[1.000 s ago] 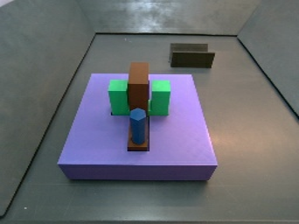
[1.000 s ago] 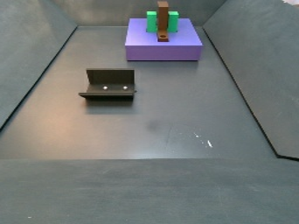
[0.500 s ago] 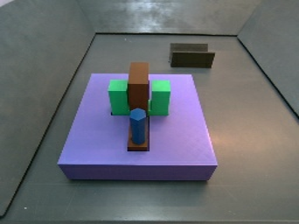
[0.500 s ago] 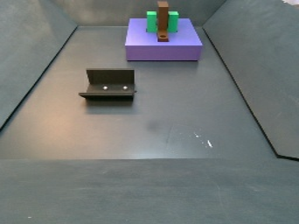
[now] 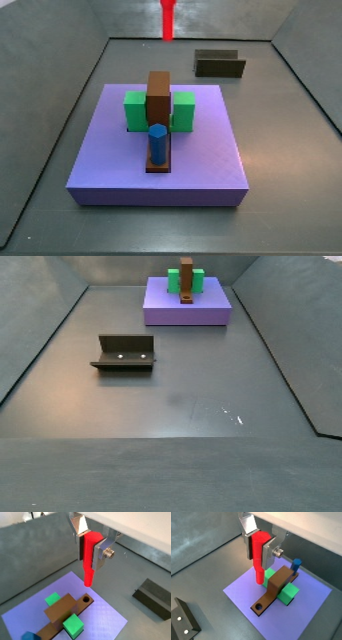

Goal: Pick up the red object. Move up. Move to above the board. Insert the red object.
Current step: Insert the red object.

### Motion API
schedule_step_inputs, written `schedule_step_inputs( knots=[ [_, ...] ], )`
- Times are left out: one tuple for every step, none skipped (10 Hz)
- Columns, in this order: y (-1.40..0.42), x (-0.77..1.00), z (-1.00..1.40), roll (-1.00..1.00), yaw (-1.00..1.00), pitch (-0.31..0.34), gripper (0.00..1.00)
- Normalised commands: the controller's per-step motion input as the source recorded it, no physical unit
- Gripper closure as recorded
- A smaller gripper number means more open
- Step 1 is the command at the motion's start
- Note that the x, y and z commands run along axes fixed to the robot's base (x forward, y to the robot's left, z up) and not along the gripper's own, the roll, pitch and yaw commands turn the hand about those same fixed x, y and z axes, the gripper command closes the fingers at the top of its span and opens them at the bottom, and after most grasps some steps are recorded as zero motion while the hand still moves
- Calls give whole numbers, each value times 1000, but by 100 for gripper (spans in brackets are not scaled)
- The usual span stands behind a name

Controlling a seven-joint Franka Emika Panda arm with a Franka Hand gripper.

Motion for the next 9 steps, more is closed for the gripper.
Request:
schedule_step_inputs(
  knots=[
    [214, 120, -603, 0, 0, -77, 100],
    [86, 0, -543, 0, 0, -96, 100],
    [0, 0, -357, 0, 11, -140, 100],
    [0, 0, -334, 14, 11, -120, 100],
    [0, -6, -457, 37, 0, -153, 100],
    [77, -86, -534, 49, 0, -191, 100],
    [77, -126, -529, 69, 0, -201, 100],
    [51, -77, -277, 109, 0, -140, 100],
    [63, -46, -143, 96, 0, -109, 100]
  ],
)
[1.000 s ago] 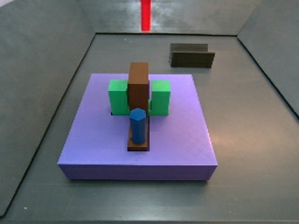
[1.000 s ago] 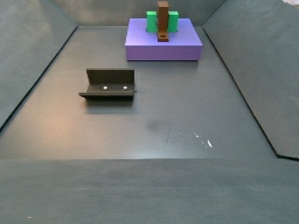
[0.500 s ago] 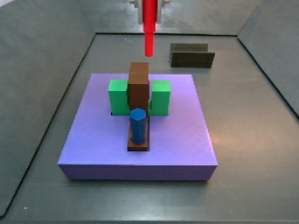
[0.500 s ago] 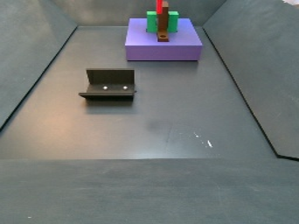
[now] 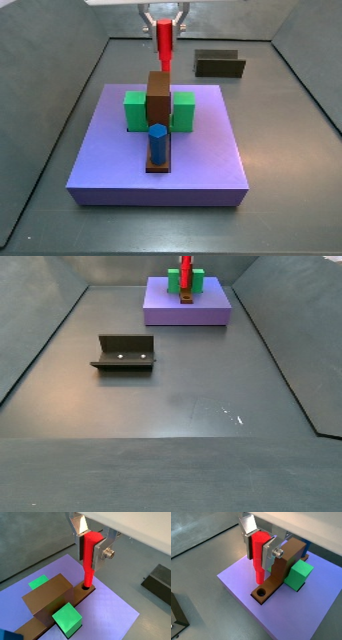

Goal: Pick up the red object. Move up. Move to above the board. Insert the red object.
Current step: Insert the red object.

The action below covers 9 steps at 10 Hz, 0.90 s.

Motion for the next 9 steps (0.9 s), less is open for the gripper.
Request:
schedule_step_inputs(
  knots=[
    [31, 0, -126, 140, 0, -31, 100],
    [0, 0, -211, 119, 0, -24, 100],
    [31, 0, -271, 151, -37, 0, 100],
    [0, 0, -254, 93, -11, -4, 100],
    [0, 91, -203, 16, -9, -7, 100],
    [43, 0, -249, 17, -11, -21, 100],
    [71, -6, -223, 36, -37, -3, 100],
    [126, 0, -160, 0, -31, 0, 100],
    [180, 0, -160, 0, -11, -14, 100]
  ],
)
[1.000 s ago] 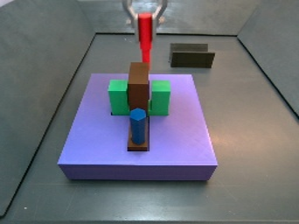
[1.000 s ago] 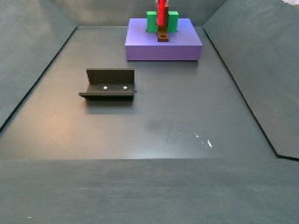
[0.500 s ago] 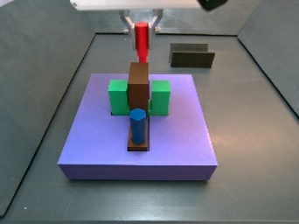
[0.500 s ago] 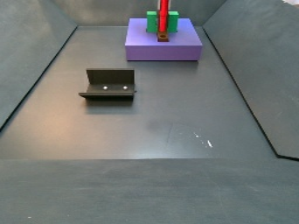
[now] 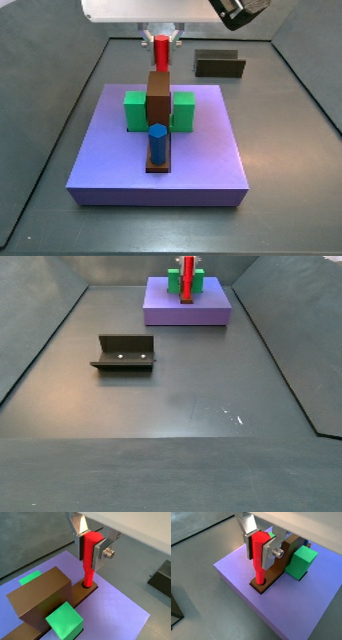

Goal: Pick up the red object. Move up. Move to above the board. Insert the red object.
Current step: Insert the red object.

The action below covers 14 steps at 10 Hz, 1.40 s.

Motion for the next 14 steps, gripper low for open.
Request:
schedule_step_inputs(
  knots=[
    [103, 0, -163, 0, 0, -26, 100],
    [0, 0, -174, 0, -20, -34, 100],
    [0, 0, -134, 0, -20, -20, 100],
    [0, 0, -126, 0, -6, -16, 100],
    [-3, 0, -106, 0, 0, -13, 100],
    [-29, -31, -111, -17, 0, -59, 100],
    [-43, -20, -140, -16, 0, -67, 100],
    [-51, -9, -186, -24, 0, -79, 100],
    [-20, -29, -223, -11, 0, -94, 100],
    [-26, 0, -209, 0, 0, -84, 100],
    [-40, 0, -234, 16, 0, -70, 100],
    [-31, 3, -246, 123, 26, -29, 100],
    [-77, 3, -274, 269, 26, 0, 100],
    [-103, 69, -220, 327, 29, 0, 100]
  ],
)
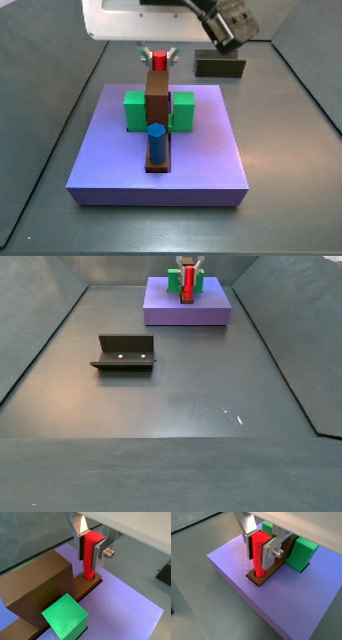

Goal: Pick up the red object. Move up. Move to above the board. Insert the red object.
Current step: Insert the red object.

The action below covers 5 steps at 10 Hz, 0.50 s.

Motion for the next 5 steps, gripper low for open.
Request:
schedule_step_inputs(
  knots=[
    [-134, 154, -189, 361, 6, 3, 100],
    [-109, 303, -180, 321, 0, 51, 100],
    [-80, 263, -280, 233, 0, 49, 100],
    [-69, 357, -277, 203, -17, 90, 100],
    [0, 297, -294, 101, -63, 67, 100]
  ],
)
